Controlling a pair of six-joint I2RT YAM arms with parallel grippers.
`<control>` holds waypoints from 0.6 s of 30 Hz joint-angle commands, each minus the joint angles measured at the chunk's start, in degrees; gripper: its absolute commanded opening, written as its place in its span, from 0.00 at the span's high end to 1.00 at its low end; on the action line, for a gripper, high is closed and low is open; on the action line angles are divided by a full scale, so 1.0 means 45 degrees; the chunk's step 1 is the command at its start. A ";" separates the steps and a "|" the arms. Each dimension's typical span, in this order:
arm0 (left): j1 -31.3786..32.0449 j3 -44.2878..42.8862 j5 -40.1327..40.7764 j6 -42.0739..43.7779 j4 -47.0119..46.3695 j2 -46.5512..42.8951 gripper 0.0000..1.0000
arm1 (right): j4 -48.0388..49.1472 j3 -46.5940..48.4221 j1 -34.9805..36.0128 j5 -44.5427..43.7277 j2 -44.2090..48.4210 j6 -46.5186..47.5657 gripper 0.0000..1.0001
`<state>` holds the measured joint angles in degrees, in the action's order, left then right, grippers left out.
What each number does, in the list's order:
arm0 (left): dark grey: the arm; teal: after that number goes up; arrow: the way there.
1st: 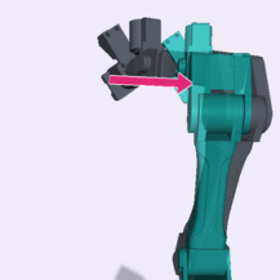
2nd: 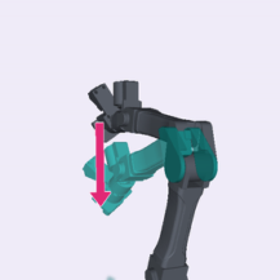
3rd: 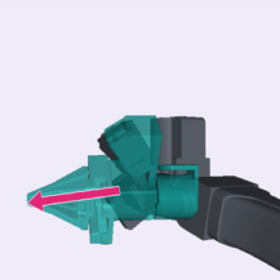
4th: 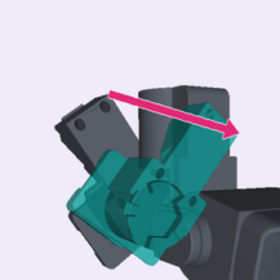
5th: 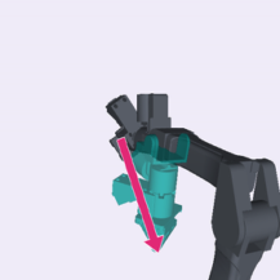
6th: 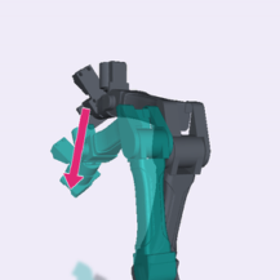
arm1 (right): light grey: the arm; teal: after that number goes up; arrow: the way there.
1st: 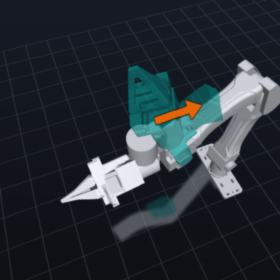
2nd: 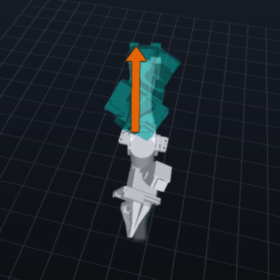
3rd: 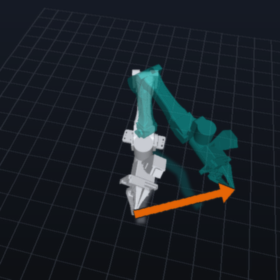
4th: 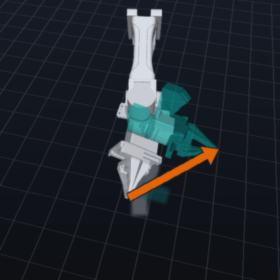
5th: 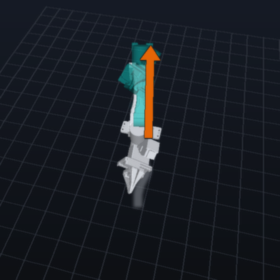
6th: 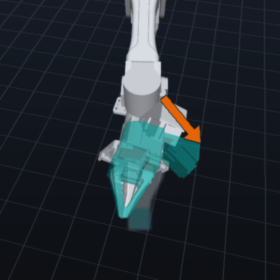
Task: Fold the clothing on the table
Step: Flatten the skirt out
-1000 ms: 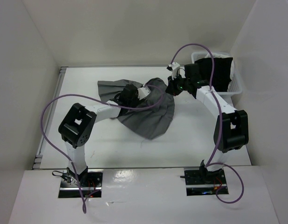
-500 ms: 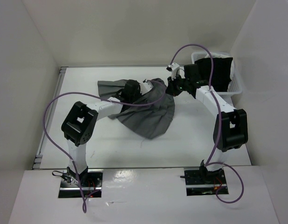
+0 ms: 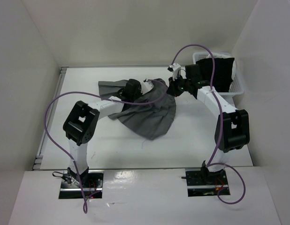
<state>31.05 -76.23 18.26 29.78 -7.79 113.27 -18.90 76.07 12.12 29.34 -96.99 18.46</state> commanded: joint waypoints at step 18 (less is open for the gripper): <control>-0.0610 -0.1030 -0.1070 -0.0738 0.0716 -0.0191 1.00 | 0.0000 0.0458 0.0080 0.0218 -0.0009 0.0000 0.95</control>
<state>28.62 -78.67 14.87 28.08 -4.03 113.27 -18.92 76.07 12.12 29.36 -96.99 18.48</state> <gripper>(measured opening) 0.003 0.079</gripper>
